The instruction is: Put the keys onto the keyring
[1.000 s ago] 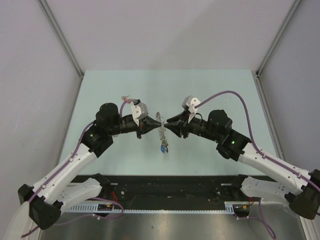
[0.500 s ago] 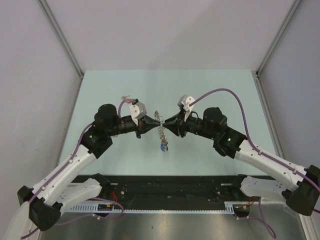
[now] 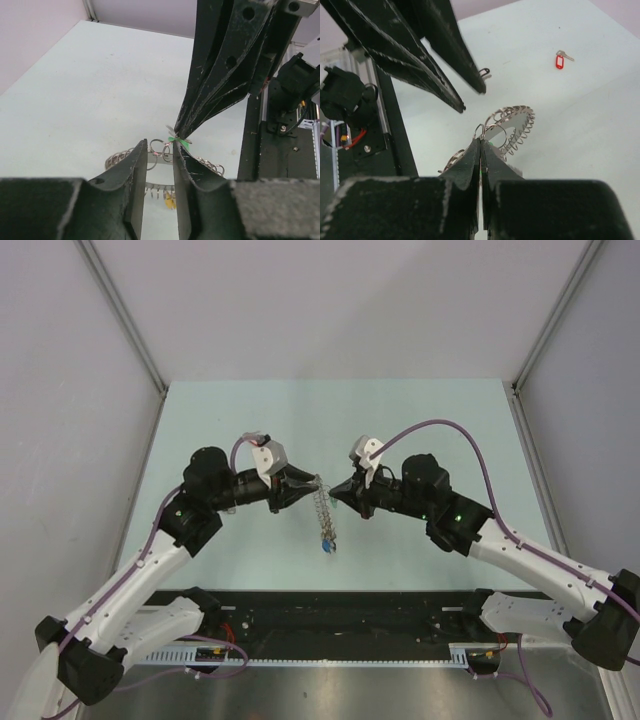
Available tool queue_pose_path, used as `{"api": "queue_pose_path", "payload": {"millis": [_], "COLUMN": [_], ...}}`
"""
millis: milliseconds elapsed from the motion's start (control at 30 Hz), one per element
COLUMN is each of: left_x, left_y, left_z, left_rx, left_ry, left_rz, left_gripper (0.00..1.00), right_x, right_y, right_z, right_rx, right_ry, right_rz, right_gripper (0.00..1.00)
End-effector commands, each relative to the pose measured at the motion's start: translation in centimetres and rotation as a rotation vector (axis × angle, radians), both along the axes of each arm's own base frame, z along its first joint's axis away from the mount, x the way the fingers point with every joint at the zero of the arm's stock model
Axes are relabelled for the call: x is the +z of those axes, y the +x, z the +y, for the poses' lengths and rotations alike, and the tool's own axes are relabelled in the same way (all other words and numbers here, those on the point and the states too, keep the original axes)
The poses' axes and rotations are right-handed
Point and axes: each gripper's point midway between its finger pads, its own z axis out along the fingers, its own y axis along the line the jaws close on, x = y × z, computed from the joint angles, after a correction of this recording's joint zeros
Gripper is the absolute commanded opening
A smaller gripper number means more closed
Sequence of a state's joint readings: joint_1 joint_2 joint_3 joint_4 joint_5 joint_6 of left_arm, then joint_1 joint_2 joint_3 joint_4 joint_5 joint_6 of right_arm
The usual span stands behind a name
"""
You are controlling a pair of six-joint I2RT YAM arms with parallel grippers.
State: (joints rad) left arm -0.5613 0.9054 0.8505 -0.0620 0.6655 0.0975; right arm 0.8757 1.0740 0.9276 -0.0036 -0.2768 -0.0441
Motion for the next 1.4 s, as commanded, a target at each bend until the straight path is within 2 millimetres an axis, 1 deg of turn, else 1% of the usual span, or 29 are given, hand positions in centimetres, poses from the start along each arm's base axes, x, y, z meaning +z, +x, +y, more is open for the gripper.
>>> {"api": "queue_pose_path", "payload": {"millis": [0,67,100,167,200,233,300,367,400,600,667,800,867,1000,1100,1133,1200,1233,1267,1333,1367], "left_x": [2.4,2.5,2.0,1.7,0.8,1.0,0.1,-0.2,-0.5,-1.7,-2.3,-3.1,-3.7,-4.2,-4.3,-4.2,-4.1,-4.1,-4.1,-4.0,-3.8], "left_y": [-0.6,-0.8,-1.2,-1.5,-1.6,-2.1,-2.4,-2.8,-2.8,-4.1,-4.1,-4.3,-4.3,-4.7,-4.7,-4.7,-4.8,-4.7,-4.7,-4.4,-4.3], "left_z": [0.1,0.1,-0.2,-0.4,-0.6,-0.8,-1.0,-1.1,-1.2,-1.6,-1.7,-2.4,-2.8,-3.4,-3.5,-3.5,-3.4,-3.4,-3.4,-3.3,-3.2], "left_rx": [-0.051,-0.075,-0.104,-0.147,-0.169,-0.211,-0.247,-0.285,-0.292,-0.381,-0.389,-0.404,-0.409,-0.424,-0.420,-0.420,-0.419,-0.411,-0.408,-0.391,-0.378], "left_ry": [-0.017,-0.007,0.004,0.019,0.040,0.044,0.062,0.072,0.079,0.100,0.116,0.135,0.146,0.160,0.166,0.165,0.165,0.166,0.167,0.169,0.169], "left_rz": [-0.065,-0.073,-0.058,-0.062,-0.032,-0.043,-0.014,-0.026,-0.027,-0.042,-0.037,-0.019,-0.004,0.007,0.007,0.005,0.002,0.000,-0.002,-0.009,-0.017], "left_gripper": [0.34,0.37,0.39,0.43,0.44,0.45,0.47,0.48,0.49,0.50,0.49,0.47,0.44,0.39,0.30,0.21,0.12,0.03,0.00,0.00,0.00], "right_x": [4.2,4.0,3.8,3.6,3.3,3.5,3.1,3.3,3.0,2.6,2.9,2.9,3.0,3.2,3.2,3.2,3.1,3.0,2.9,2.9,2.6], "right_y": [-0.5,-0.8,-0.8,-1.0,-1.3,-1.4,-2.1,-2.4,-2.8,-3.7,-4.1,-4.7,-5.0,-5.1,-5.1,-5.2,-5.1,-5.0,-4.8,-4.7,-4.5], "right_z": [-0.4,-0.4,-0.5,-0.5,-0.6,-0.6,-0.6,-0.6,-0.6,-0.5,-0.5,-0.4,-0.3,-0.2,0.0,0.0,0.0,-0.1,-0.2,-0.6,-1.0], "right_rx": [0.029,0.042,0.049,0.065,0.081,0.089,0.121,0.140,0.161,0.214,0.228,0.253,0.263,0.265,0.268,0.269,0.263,0.259,0.246,0.229,0.209], "right_ry": [0.007,-0.027,-0.048,-0.077,-0.094,-0.100,-0.118,-0.124,-0.133,-0.162,-0.157,-0.166,-0.165,-0.164,-0.165,-0.165,-0.169,-0.171,-0.179,-0.187,-0.203], "right_rz": [-0.150,-0.157,-0.161,-0.184,-0.179,-0.196,-0.194,-0.212,-0.210,-0.218,-0.226,-0.230,-0.231,-0.237,-0.236,-0.236,-0.233,-0.233,-0.230,-0.230,-0.222], "right_gripper": [0.00,0.00,0.00,0.00,0.00,0.00,0.00,0.00,0.00,0.00,0.00,0.00,0.00,0.00,0.00,0.00,0.00,0.00,0.00,0.00,0.00]}}
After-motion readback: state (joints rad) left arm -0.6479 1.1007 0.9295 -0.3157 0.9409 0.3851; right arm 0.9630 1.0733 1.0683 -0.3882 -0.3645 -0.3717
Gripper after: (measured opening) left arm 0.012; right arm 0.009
